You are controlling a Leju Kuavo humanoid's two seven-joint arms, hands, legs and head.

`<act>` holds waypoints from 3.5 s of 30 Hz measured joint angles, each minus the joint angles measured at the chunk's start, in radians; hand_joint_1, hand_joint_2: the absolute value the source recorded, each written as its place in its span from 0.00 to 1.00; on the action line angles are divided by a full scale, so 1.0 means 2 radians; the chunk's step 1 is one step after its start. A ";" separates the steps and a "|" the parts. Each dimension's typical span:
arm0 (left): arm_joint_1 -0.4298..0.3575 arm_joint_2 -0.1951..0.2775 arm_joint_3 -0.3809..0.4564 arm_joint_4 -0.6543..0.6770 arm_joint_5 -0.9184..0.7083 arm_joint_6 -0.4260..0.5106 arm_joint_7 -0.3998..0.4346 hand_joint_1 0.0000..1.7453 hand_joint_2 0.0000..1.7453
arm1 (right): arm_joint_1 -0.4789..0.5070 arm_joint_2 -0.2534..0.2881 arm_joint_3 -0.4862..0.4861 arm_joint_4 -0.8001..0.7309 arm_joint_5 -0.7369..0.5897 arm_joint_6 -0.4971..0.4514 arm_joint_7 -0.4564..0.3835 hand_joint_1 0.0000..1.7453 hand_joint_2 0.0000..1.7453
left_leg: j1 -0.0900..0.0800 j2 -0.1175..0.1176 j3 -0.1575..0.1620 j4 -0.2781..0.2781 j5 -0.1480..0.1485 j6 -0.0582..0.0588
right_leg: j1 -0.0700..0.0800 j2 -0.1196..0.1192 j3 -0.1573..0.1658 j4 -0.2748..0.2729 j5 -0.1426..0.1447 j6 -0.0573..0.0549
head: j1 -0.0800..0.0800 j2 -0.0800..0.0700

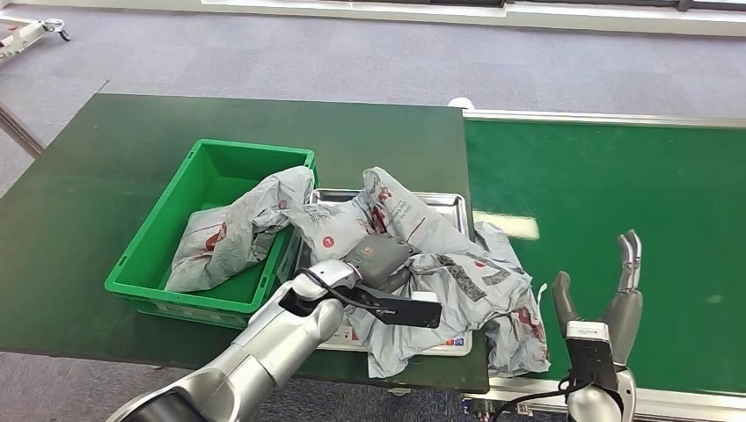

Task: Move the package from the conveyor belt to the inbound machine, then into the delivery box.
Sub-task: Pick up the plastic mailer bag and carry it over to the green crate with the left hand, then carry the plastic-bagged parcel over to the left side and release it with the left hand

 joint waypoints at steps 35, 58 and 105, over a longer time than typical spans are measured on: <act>0.157 0.000 0.222 -0.456 -0.075 0.372 -0.019 1.00 1.00 | 0.035 -0.008 0.015 -0.033 -0.019 -0.030 0.000 0.00 1.00 | 0.000 0.000 -0.001 0.000 -0.001 0.000 | 0.000 0.000 -0.001 0.000 -0.001 0.000 | 0.000 0.000; 0.133 0.110 0.348 -0.230 -0.115 0.143 0.215 1.00 1.00 | 0.024 0.007 -0.021 -0.044 0.021 0.037 0.000 0.00 1.00 | 0.001 0.003 -0.002 0.000 -0.001 -0.001 | 0.001 0.002 -0.003 0.000 0.000 -0.001 | 0.000 0.000; 0.167 0.011 0.395 -0.445 0.242 0.395 -0.187 0.00 0.00 | 0.023 0.009 0.004 -0.034 -0.017 -0.016 0.000 0.00 1.00 | 0.001 0.002 -0.002 0.000 -0.001 -0.001 | 0.001 0.001 -0.003 0.000 -0.001 -0.001 | 0.000 0.000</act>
